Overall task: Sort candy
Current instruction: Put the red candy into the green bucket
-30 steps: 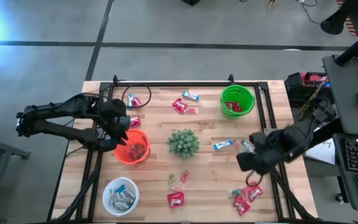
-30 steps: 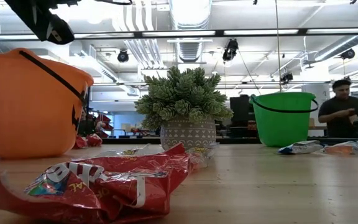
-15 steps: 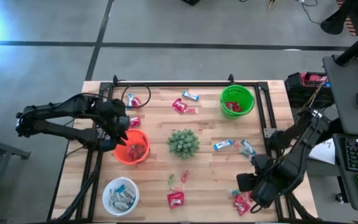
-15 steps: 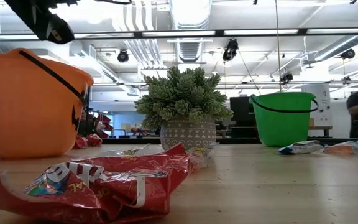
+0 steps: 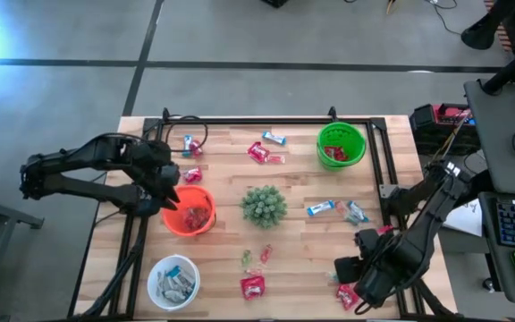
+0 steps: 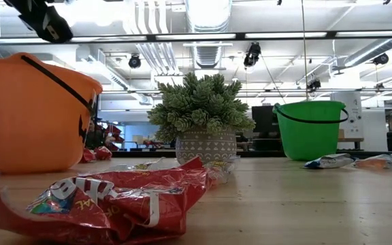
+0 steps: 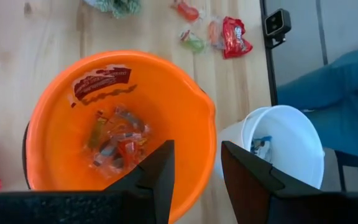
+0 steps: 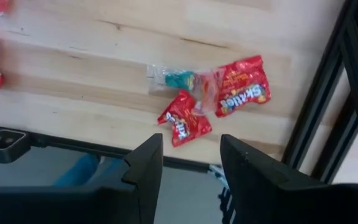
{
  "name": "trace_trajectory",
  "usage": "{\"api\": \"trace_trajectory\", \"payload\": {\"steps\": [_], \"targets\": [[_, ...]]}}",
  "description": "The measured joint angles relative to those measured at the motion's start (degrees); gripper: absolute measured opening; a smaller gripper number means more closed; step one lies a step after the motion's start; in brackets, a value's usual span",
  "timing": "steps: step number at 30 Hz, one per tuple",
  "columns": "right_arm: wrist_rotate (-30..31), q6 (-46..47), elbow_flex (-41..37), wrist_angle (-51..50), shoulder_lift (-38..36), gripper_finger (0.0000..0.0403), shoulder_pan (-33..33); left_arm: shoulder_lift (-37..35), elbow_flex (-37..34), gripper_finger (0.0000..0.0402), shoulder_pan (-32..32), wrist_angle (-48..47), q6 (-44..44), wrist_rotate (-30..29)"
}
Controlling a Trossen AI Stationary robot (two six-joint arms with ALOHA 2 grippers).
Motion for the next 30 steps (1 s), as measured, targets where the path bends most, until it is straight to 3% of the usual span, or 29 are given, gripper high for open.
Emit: {"api": "trace_trajectory", "payload": {"steps": [7, 16, 22, 30], "targets": [[0.3, -1.9, 0.0, 0.2, 2.9, 0.0143, 0.0, -3.5, 0.0, 0.0113, 0.0, -0.9, 3.1, 0.0], [-0.3, -0.3, 0.0, 6.9, 7.5, 0.0216, 0.0, -6.5, 0.0, 0.0113, 0.0, -1.3, 3.2, 3.1], [-1.9, -3.7, 0.0, 12.5, 12.7, 0.023, 1.0, -7.5, 0.0, 0.0113, 0.0, -1.3, 3.1, 3.1], [-11.6, -3.8, 0.0, 14.9, 20.4, 0.0231, 2.1, -8.5, 0.0, 0.0113, 0.0, -1.3, 3.1, 3.1]]}}
